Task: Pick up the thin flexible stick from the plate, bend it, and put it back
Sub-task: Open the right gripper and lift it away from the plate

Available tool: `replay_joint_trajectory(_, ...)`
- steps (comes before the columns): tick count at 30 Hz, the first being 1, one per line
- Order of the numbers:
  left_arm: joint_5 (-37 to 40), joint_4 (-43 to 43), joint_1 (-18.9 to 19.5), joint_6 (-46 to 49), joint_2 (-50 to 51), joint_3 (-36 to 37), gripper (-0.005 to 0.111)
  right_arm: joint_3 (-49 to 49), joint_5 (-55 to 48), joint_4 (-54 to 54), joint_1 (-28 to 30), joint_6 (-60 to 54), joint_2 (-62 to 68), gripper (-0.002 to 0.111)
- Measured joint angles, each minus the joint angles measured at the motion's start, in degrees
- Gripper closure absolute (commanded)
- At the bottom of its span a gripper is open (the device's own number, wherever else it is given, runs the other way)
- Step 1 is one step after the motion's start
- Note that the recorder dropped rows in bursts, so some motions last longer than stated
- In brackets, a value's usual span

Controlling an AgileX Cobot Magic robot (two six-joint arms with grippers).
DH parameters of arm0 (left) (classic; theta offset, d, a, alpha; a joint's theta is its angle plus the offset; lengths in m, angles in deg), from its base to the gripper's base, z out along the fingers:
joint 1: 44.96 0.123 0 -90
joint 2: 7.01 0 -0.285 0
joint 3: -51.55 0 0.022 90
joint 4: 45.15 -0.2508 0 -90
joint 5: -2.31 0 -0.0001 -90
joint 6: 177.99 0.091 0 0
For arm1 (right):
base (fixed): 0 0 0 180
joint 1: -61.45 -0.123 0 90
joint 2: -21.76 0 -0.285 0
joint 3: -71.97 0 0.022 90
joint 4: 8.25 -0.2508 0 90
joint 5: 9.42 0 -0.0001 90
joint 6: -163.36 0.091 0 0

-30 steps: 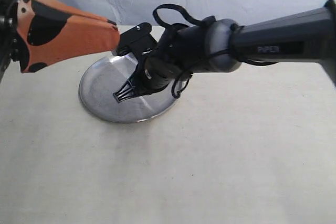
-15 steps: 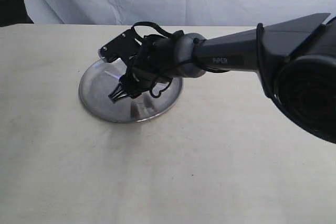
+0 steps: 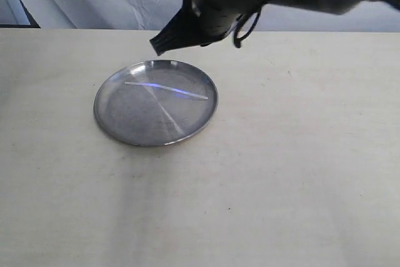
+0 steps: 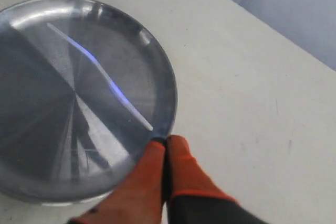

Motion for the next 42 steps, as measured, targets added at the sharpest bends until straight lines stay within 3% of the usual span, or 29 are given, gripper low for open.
replay_joint_trajectory(7,4.6,0.1,0.0,0.0,0.0,0.0,0.107,10.5,-3.6,-1.7,-3.0,-0.2,-17.9,0.108)
replay_joint_trajectory(11,4.6,0.1,0.0,0.0,0.0,0.0,0.107,12.3,-11.4,-6.4,-3.7,-0.1,-25.2,0.108)
replay_joint_trajectory(16,4.3,0.1,0.0,0.0,0.0,0.0,0.107,12.6,-18.2,-9.9,-3.7,-0.1,-29.9,0.108)
replay_joint_trajectory(25,3.8,0.1,0.0,0.1,0.0,0.0,0.107,12.7,-17.8,-10.3,-3.7,-0.1,-31.6,0.108)
replay_joint_trajectory(29,3.8,0.1,0.0,0.1,0.0,0.0,0.107,15.6,-11.6,-7.6,-3.7,0.0,-34.0,0.108)
replay_joint_trajectory(34,3.8,0.1,0.0,0.1,0.0,0.0,0.107,26.9,4.5,-5.3,-1.5,3.2,-41.9,0.108)
replay_joint_trajectory(42,3.8,0.1,0.0,0.1,0.0,0.0,0.107,52.9,26.0,-11.4,15.7,11.3,-60.2,0.108)
